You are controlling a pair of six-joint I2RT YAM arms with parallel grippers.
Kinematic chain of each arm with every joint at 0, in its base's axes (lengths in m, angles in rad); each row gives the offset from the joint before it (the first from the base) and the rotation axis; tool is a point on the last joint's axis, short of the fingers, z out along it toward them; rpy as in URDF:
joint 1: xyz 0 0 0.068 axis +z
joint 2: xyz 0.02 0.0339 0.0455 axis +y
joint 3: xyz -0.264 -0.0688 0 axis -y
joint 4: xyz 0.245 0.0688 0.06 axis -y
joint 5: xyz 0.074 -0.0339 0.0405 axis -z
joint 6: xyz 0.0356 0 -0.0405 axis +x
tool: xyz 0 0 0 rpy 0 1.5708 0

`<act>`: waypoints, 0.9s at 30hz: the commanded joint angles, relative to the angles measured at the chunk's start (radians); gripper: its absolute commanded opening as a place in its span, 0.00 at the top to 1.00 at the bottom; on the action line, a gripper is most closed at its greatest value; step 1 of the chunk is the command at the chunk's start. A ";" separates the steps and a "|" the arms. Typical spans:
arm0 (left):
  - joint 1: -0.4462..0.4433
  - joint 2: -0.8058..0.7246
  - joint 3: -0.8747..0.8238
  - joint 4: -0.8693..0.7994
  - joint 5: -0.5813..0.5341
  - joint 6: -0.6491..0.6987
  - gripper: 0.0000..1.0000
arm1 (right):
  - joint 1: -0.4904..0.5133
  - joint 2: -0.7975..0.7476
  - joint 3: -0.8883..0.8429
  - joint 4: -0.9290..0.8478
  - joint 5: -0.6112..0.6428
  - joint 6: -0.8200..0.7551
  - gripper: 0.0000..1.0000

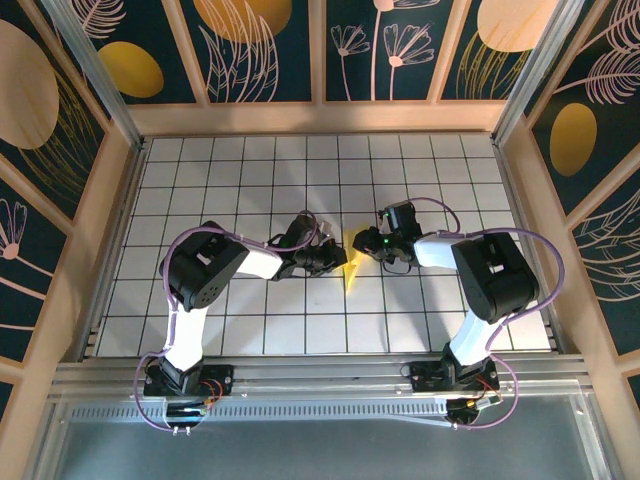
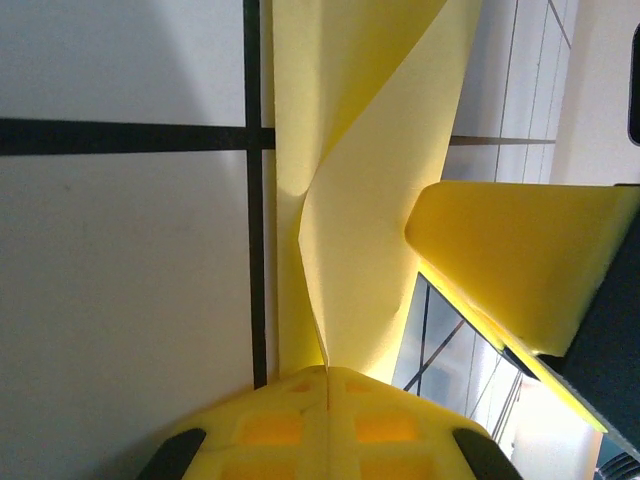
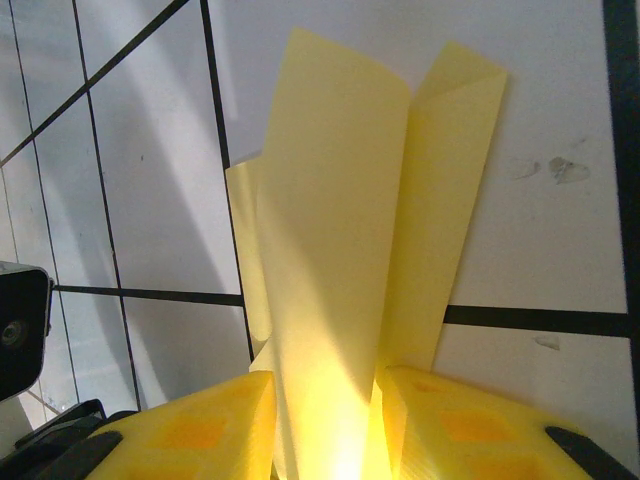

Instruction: Fold a paper plane with a square sheet of paper (fold left side to right side)

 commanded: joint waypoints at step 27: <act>0.006 0.088 0.038 -0.212 -0.103 0.060 0.99 | 0.020 -0.050 0.010 -0.095 0.021 -0.023 0.66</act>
